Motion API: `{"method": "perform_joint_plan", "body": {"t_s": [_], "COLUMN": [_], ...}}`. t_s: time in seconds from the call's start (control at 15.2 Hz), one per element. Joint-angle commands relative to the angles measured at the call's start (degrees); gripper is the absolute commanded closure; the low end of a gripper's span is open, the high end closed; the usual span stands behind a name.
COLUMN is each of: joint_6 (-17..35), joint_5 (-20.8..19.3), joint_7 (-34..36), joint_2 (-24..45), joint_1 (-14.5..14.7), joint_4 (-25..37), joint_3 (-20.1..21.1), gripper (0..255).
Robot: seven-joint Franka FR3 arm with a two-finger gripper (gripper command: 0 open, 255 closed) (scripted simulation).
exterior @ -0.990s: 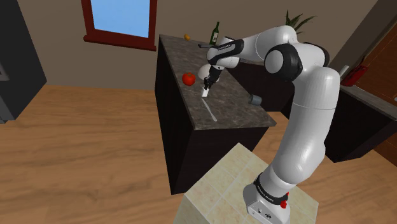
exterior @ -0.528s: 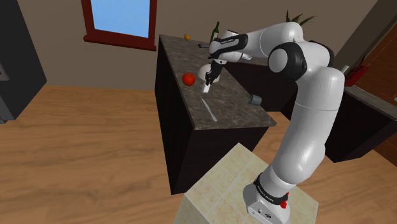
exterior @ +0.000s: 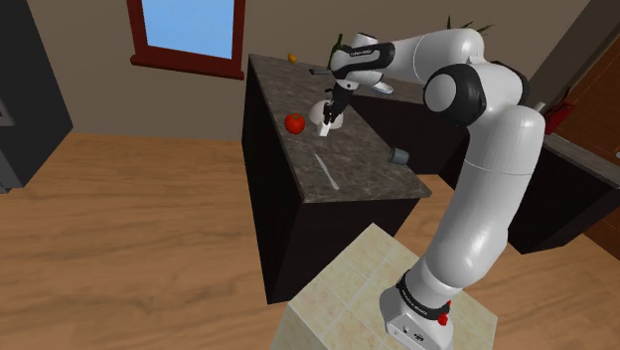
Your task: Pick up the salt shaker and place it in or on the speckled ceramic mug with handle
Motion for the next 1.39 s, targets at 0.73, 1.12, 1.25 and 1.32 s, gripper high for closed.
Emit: {"method": "perform_joint_plan", "body": {"t_s": [0.73, 1.12, 1.25, 1.32], "joint_6": [-9.3, -12.6, -12.5, -12.5], "joint_5": [-1.0, -1.1, -1.0, -1.0], "joint_7": [1.1, 0.2, -2.0, -3.2], "joint_2": [-1.5, -2.3, -3.7, -4.3], "joint_1": [-0.1, -0.9, -2.2, -2.9], "joint_4": [7.9, 10.4, 8.7, 8.0], "joint_3": [-0.4, -0.9, -1.7, -2.1], "gripper": [255, 255, 255, 255]}}
